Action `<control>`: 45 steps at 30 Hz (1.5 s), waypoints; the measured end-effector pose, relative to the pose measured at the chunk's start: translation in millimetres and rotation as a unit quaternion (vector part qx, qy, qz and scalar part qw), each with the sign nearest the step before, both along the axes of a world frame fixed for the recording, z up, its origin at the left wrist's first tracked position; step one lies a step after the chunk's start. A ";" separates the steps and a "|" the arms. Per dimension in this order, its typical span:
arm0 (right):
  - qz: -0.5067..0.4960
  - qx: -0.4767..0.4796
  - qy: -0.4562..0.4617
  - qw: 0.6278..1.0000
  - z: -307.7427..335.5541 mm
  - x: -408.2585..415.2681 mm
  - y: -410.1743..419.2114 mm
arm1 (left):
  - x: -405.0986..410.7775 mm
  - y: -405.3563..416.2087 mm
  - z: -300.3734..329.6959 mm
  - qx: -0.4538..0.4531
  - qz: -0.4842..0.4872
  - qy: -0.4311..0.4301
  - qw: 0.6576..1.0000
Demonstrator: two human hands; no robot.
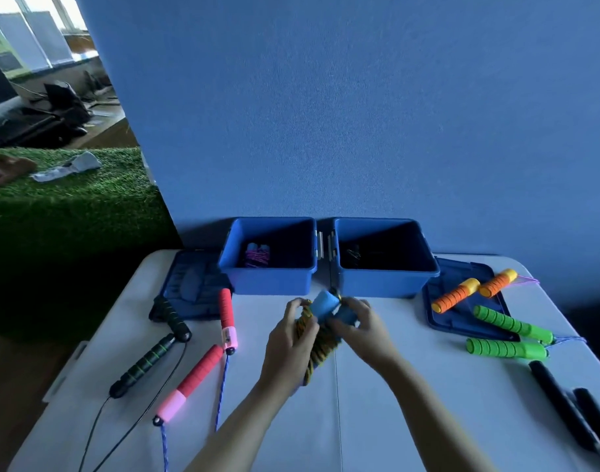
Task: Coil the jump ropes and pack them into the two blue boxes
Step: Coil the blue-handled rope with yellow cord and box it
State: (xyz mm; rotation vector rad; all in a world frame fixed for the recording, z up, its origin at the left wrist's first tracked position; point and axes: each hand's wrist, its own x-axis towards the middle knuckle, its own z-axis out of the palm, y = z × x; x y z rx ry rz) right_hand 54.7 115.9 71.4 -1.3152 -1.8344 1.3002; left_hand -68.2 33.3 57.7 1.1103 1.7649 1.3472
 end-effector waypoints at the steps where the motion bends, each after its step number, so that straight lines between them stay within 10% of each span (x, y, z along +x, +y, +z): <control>1: -0.026 0.008 0.039 0.999 -0.7 -1.3 -2.4 | 1.7 5.0 1.0 -0.007 0.015 -0.030 0.999; 5: 0.039 -0.133 0.103 0.985 -4.9 -2.3 -10.4 | 0.8 19.8 -2.1 -0.045 0.030 -0.092 0.994; 30: 0.151 -0.001 -0.044 0.988 -42.0 4.0 26.7 | -0.8 55.5 -25.0 -0.147 0.041 -0.159 0.975; 37: 0.135 0.003 -0.045 0.990 -32.9 -56.5 68.0 | -67.6 82.1 -8.9 -0.171 0.054 -0.054 0.982; 45: 0.081 0.042 -0.102 0.991 -24.6 -146.8 155.5 | -203.9 136.4 -47.7 -0.168 0.067 0.326 0.928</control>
